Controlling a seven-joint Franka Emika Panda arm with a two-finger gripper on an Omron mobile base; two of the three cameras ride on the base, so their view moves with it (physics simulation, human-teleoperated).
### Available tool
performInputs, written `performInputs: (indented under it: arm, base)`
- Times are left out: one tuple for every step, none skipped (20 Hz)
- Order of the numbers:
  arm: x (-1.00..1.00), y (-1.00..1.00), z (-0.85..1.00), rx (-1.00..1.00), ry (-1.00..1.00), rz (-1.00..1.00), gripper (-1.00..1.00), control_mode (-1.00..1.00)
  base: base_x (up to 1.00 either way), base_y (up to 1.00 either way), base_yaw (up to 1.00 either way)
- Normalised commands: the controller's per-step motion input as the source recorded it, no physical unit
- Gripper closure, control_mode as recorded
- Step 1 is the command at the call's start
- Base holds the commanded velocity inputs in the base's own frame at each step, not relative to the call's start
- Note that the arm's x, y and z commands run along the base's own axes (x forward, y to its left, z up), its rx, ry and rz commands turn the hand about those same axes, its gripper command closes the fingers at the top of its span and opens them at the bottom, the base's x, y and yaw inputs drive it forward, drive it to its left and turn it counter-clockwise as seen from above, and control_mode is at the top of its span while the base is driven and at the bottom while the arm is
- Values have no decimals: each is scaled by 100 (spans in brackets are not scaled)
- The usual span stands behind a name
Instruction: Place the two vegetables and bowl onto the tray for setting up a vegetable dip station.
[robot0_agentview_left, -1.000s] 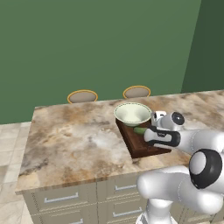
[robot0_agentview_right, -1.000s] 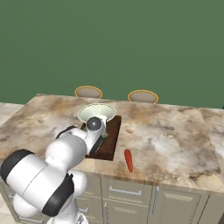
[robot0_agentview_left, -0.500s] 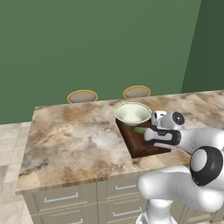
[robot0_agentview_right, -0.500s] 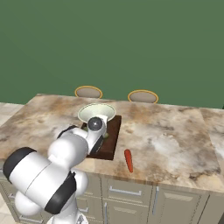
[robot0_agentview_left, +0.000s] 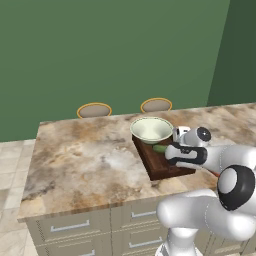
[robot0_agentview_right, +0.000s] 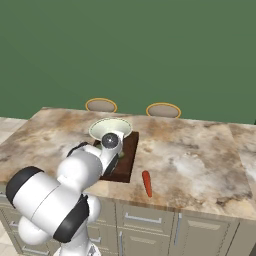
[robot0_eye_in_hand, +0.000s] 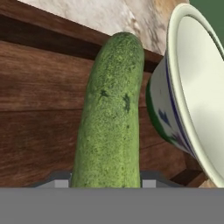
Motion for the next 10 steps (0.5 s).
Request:
performInputs:
  arm:
    - [0,0,0,0,-1,0,100,-100]
    - [0,0,0,0,0,0,100,-100]
    - [0,0,0,0,-1,0,-100,-100]
    - [0,0,0,0,-1,0,-100,-100]
    - [0,0,0,0,-1,0,-100,-100]
    - [0,0,0,0,0,0,-100,-100]
    - [0,0,0,0,0,0,-100,-100]
    - [0,0,0,0,0,0,-100,-100]
    - [0,0,0,0,0,0,-100,-100]
    - [0,0,0,0,0,0,-100,-100]
  base:
    - [0,0,0]
    - [0,0,0]
    - [0,0,0]
    - [0,0,0]
    - [0,0,0]
    - [0,0,0]
    - [0,0,0]
    - [0,0,0]
    - [0,0,0]
    - [0,0,0]
